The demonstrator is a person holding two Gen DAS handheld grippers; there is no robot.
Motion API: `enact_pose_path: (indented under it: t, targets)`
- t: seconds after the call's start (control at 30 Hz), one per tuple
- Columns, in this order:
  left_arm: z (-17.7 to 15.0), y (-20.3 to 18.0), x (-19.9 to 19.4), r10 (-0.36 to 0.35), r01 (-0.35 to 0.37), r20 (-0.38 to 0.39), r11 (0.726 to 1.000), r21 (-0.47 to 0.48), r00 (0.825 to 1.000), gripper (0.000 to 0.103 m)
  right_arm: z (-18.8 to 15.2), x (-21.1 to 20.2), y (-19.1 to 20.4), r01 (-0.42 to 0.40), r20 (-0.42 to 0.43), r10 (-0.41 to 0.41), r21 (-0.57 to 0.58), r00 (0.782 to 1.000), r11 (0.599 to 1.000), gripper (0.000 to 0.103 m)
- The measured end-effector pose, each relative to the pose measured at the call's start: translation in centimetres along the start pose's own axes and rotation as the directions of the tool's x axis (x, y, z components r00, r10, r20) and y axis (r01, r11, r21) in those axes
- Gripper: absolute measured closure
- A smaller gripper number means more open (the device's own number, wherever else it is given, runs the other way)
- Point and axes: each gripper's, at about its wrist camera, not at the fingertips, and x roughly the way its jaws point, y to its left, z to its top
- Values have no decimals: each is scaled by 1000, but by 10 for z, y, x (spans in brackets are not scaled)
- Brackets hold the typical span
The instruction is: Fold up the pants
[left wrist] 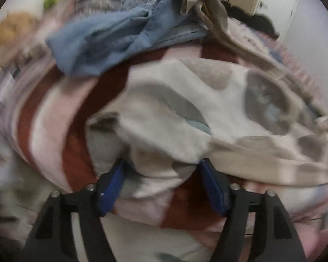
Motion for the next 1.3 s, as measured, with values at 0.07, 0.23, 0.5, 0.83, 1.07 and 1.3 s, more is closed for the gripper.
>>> enact_pose_path:
  t: [0.07, 0.23, 0.5, 0.83, 1.07, 1.3]
  targets:
    - [4, -2, 1, 49, -49, 16, 998, 31, 999, 39, 0, 1, 0, -2, 0, 2, -2, 1000, 1000, 99]
    - [21, 0, 8, 397, -413, 117, 889, 197, 910, 59, 0, 1, 0, -1, 0, 1, -2, 1000, 1000, 99]
    - [74, 49, 5, 593, -604, 226, 797, -24, 773, 79, 2, 1, 3, 13, 0, -13, -4, 1000, 1000, 99]
    - [76, 81, -41, 495, -481, 203, 869, -115, 845, 49, 4, 1, 9, 24, -3, -24, -11, 1000, 1000, 99]
    - [64, 80, -56, 65, -26, 166, 974, -224, 984, 32, 6, 5, 14, 18, -3, -18, -17, 1000, 1000, 98]
    - [76, 75, 8, -126, 139, 61, 918, -371, 990, 36, 5, 6, 11, 5, -1, -5, -5, 1000, 1000, 98]
